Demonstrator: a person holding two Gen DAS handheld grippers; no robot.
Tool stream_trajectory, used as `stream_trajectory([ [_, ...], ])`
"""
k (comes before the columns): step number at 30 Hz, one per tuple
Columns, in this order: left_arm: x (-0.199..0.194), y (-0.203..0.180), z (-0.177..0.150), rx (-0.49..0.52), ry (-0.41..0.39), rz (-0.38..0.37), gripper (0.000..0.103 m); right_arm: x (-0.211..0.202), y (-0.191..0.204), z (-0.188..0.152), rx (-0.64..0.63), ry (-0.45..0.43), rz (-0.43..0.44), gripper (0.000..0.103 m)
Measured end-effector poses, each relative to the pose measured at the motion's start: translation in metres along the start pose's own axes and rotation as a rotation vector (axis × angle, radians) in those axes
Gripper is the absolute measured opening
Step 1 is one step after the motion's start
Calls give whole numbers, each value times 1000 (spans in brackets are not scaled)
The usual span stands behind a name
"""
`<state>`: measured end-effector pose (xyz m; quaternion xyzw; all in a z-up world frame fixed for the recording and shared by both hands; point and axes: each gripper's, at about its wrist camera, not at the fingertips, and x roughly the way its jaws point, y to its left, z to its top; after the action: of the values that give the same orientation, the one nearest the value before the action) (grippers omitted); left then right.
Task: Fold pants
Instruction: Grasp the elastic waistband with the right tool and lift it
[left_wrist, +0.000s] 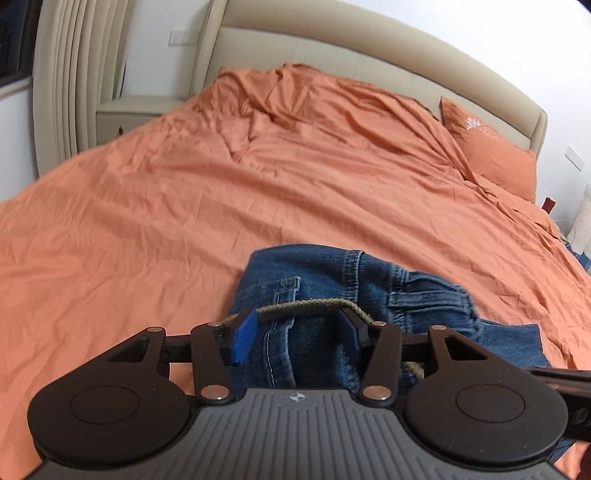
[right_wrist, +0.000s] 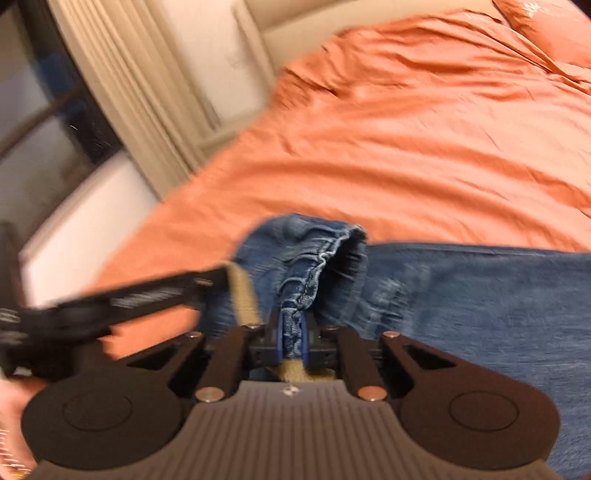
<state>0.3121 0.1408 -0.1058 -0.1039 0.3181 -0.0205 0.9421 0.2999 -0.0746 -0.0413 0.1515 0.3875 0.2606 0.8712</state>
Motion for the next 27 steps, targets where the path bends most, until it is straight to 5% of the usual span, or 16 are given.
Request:
stream_trajectory([
  [8, 20, -15, -10, 98, 93, 37, 57, 14, -42, -24, 155, 74, -107, 4],
  [11, 31, -17, -13, 110, 119, 65, 57, 22, -52, -23, 194, 92, -83, 7],
  [18, 41, -14, -15, 87, 141, 65, 57, 32, -78, -2, 286, 99, 26, 41],
  [27, 43, -12, -14, 89, 145, 37, 56, 81, -125, 6, 531, 185, 127, 40],
])
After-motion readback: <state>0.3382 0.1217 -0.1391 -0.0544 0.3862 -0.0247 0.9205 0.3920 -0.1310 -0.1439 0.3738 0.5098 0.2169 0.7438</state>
